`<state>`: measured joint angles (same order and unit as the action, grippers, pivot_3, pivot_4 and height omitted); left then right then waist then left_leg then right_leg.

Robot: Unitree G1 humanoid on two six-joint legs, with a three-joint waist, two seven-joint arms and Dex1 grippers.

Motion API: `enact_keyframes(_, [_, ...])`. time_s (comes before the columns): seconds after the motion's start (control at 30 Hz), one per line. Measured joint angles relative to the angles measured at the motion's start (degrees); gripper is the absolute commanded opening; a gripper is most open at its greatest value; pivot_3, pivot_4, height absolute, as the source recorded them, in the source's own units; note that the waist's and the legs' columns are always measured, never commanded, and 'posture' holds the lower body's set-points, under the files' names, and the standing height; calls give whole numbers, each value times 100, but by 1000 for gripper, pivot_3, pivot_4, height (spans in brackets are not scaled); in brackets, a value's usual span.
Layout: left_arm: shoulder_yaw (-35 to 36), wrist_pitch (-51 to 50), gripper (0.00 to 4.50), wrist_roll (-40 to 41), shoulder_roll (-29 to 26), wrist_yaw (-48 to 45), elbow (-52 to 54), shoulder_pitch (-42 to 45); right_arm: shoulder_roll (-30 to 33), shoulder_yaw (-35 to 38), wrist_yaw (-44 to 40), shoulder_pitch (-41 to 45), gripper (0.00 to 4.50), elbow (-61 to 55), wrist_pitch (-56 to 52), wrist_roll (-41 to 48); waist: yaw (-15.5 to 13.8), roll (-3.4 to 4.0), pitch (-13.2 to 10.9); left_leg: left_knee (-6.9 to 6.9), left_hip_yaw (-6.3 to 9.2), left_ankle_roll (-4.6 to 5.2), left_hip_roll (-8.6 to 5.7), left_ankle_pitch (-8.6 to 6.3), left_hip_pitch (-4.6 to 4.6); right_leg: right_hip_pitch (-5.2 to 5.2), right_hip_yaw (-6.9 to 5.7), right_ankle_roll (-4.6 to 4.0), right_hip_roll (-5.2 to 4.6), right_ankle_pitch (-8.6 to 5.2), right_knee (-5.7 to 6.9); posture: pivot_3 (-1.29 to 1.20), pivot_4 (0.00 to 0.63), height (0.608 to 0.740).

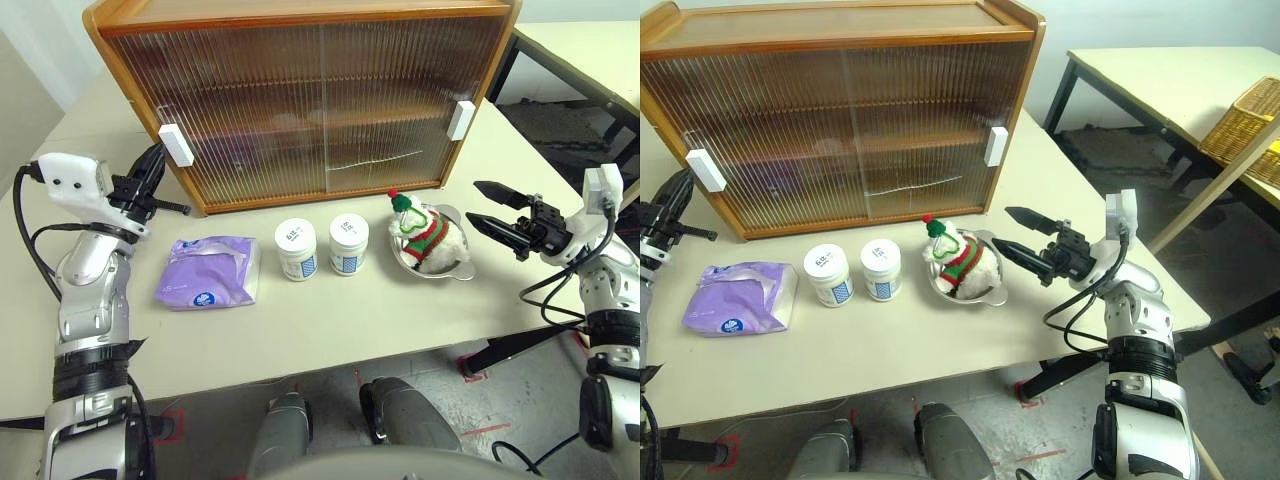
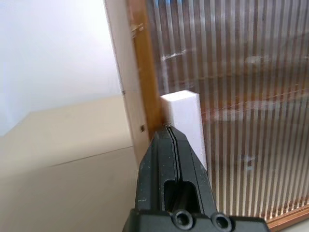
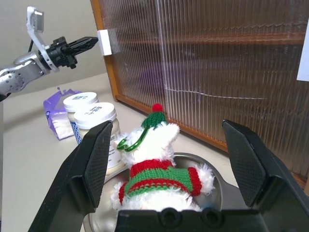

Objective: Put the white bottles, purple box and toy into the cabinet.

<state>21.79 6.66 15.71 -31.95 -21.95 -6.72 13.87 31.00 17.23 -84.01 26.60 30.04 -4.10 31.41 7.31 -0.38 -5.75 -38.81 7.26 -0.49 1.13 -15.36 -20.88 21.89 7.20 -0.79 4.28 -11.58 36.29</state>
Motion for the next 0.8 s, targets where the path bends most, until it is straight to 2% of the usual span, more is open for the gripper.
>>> enact_keyframes(0.27, [-3,-50,31,-7,22,106,22,-86,6,-42,-11,24,4500,0,-4,0,-14,0,0,1,8,-2,0,2,0,-1,0,-3,-1,2,0,-159,78,740])
enact_keyframes(0.8, [-526,-135,31,6,381,-166,-420,756,18,-95,-4,18,4500,-78,-119,3,-71,0,0,-1,7,0,-16,3,-6,-5,2,-6,-7,6,-3,-167,76,740])
